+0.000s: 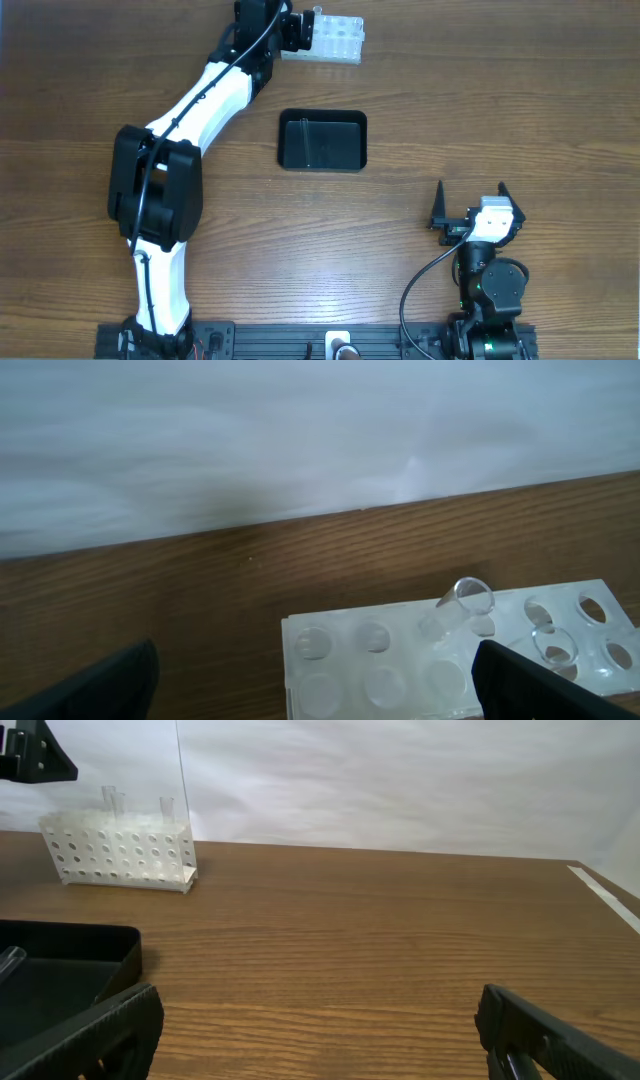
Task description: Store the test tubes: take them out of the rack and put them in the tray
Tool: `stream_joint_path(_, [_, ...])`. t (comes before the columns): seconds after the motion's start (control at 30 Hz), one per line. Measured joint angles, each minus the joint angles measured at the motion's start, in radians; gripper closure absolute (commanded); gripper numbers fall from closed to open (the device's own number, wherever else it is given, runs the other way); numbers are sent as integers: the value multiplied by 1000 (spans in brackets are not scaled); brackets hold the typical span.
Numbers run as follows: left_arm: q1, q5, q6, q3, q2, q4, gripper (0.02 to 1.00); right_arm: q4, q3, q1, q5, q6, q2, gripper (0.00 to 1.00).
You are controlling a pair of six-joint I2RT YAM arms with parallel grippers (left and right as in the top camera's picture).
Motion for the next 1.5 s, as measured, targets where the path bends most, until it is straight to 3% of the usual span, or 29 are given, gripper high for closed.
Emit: stream_joint_path(1.5, [0, 93, 27, 0, 119, 205, 18, 0, 0, 0, 0, 1, 0, 7])
